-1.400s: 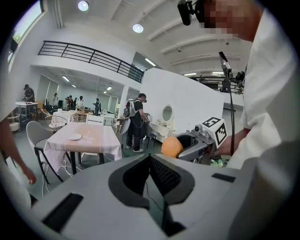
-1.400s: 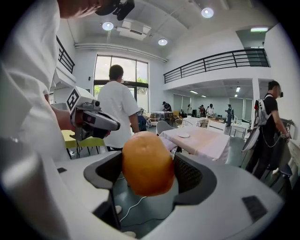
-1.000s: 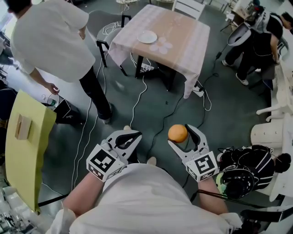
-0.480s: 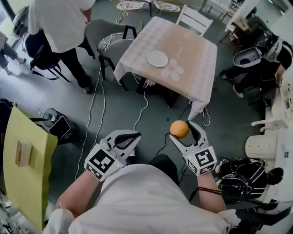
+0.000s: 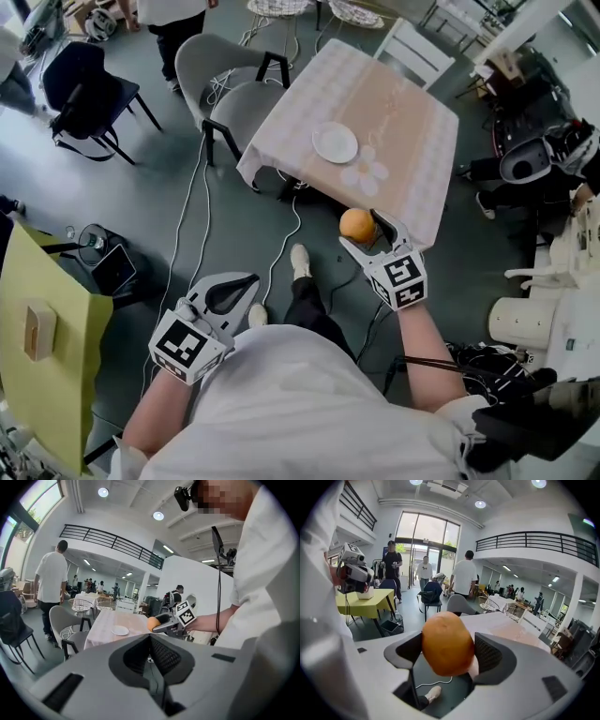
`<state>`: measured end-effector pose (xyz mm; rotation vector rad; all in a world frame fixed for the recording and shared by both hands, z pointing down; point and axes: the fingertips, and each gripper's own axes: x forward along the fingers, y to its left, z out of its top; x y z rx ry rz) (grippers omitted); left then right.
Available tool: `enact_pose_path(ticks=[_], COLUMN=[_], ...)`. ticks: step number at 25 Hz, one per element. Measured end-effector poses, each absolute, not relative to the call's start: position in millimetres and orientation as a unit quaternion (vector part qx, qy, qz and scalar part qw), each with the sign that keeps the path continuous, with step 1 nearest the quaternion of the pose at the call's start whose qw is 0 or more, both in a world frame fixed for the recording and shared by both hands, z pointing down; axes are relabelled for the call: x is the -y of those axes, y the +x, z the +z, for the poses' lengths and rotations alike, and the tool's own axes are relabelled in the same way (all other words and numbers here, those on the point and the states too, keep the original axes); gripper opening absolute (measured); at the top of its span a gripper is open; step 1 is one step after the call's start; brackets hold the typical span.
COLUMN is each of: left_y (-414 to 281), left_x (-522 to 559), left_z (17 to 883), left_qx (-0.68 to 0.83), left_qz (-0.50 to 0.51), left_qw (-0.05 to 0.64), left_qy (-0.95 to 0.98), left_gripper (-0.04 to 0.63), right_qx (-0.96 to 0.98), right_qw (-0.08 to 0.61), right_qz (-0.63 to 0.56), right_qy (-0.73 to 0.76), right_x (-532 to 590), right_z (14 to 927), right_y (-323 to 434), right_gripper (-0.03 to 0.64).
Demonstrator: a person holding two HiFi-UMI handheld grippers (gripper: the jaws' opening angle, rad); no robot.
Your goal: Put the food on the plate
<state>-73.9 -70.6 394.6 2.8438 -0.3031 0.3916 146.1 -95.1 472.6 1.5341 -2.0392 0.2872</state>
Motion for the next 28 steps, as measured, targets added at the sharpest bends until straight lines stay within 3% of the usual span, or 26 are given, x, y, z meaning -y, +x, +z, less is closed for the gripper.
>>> enact_pose_path(ticks=[13,20,28], left_y=[9.1,46.5,58.2], left_x=[212.3,247.9,263.6], left_z=[382.2,386.7,393.9], left_qx=[0.235,0.28,0.313], left_qz=[0.144,0.156,0.161], left_qw=[0.153,0.174,0.19], left_qy=[0.949,0.931,0.917], left_gripper=[0.009,0.009,0.009], right_qx=[0.783,0.784,0.791], right_qw=[0.382,0.468,0.498], right_qz=[0.115,0.104,0.11], right_qy=[0.477,0.394,0.338], right_x=[303.8,356.1,373.3], right_z=[575.9,625.0,654.8], right_y=[262.9,286.4,288.3], right_gripper=[0.362,0.362,0.362])
